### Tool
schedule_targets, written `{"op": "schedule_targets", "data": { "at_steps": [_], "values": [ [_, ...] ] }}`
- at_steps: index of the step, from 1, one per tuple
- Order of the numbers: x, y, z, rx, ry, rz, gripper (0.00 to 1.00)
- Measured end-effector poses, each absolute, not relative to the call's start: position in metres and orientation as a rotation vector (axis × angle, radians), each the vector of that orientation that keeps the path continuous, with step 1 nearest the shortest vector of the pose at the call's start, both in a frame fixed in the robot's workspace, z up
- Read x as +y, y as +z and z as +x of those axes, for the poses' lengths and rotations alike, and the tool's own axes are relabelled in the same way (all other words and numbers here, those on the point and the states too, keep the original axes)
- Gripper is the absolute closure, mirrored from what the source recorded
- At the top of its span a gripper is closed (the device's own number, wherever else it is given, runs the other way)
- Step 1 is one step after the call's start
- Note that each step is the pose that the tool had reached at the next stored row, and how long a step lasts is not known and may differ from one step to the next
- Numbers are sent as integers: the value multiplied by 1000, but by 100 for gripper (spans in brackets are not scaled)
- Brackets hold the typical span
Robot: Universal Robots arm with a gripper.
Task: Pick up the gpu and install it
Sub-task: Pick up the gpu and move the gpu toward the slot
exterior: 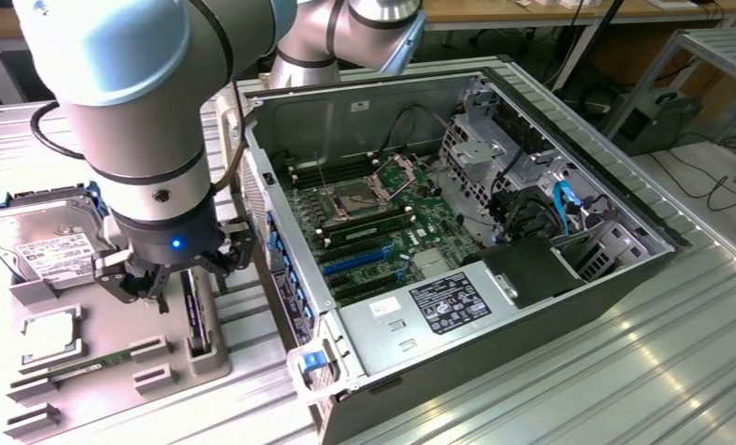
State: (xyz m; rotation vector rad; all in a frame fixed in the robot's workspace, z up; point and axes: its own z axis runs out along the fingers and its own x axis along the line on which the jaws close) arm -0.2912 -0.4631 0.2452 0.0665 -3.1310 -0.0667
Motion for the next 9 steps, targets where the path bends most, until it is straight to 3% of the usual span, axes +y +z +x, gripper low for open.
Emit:
{"op": "schedule_targets", "data": {
  "at_steps": [9],
  "values": [
    [-463,240,-291,-3130,-67,68,34]
  ]
}}
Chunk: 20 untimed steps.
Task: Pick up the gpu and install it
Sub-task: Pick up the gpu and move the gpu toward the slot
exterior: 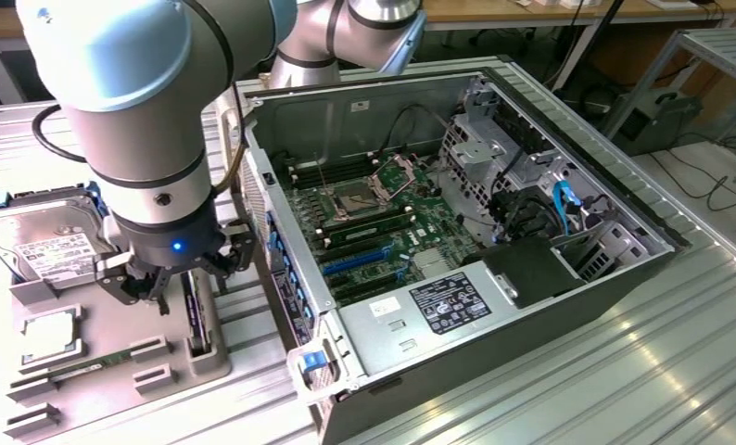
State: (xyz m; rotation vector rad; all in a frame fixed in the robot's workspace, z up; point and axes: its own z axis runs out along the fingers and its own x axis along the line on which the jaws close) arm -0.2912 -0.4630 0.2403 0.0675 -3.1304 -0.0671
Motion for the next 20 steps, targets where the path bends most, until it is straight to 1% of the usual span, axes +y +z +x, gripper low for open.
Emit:
{"op": "schedule_targets", "data": {
  "at_steps": [16,18,19,20],
  "values": [
    [-459,231,-292,-3130,-64,68,34],
    [-458,231,-292,-3130,-64,67,35],
    [-458,231,-292,-3130,-64,67,42],
    [-458,231,-292,-3130,-64,67,42]
  ]
}}
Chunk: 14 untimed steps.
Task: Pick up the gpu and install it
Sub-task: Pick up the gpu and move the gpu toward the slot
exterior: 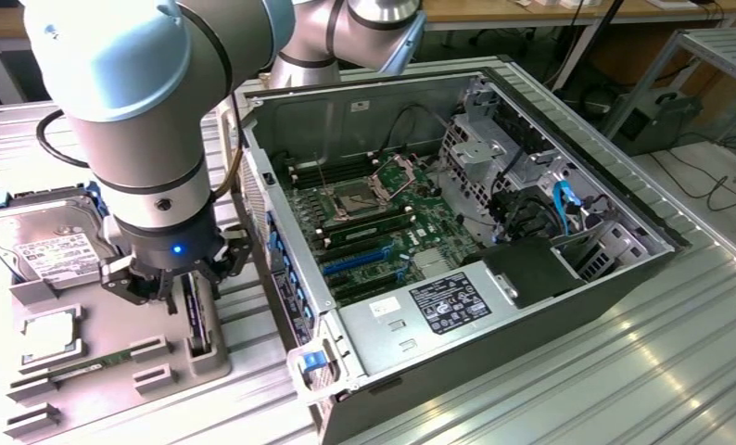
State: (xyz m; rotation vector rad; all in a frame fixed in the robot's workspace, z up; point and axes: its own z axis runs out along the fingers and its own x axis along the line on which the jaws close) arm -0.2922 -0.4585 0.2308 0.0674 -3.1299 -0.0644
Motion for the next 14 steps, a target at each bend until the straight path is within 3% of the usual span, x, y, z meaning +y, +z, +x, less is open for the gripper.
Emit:
{"op": "schedule_targets", "data": {
  "at_steps": [1,6,8,10,12,14],
  "values": [
    [-458,231,-292,-3130,-64,67,49],
    [-458,231,-292,-3130,-64,68,50],
    [-458,231,-292,-3130,-64,67,63],
    [-458,231,-292,-3130,-64,67,63],
    [-458,231,-292,-3130,-64,67,73],
    [-458,231,-292,-3130,-64,67,73]
  ]
}}
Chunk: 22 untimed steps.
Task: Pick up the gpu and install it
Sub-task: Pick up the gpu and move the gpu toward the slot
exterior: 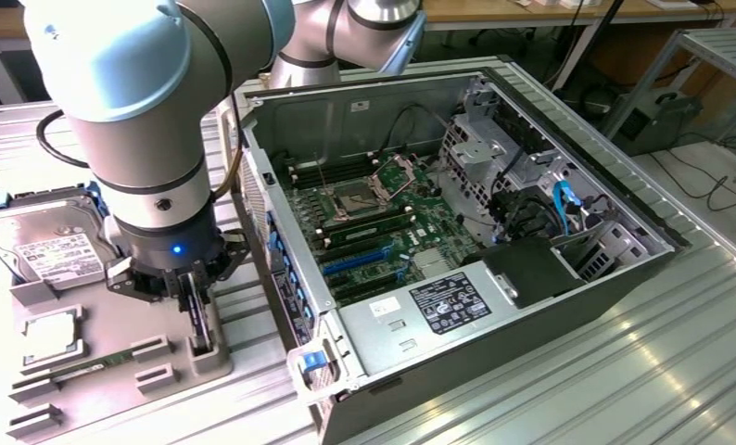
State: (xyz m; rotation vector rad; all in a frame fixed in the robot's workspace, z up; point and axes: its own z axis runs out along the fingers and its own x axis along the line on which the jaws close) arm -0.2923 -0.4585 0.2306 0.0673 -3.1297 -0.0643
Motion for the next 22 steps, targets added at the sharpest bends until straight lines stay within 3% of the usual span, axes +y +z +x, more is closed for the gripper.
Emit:
{"op": "schedule_targets", "data": {
  "at_steps": [13,22],
  "values": [
    [-458,232,-292,-3130,-65,67,73],
    [-458,260,-292,-3130,-67,67,73]
  ]
}}
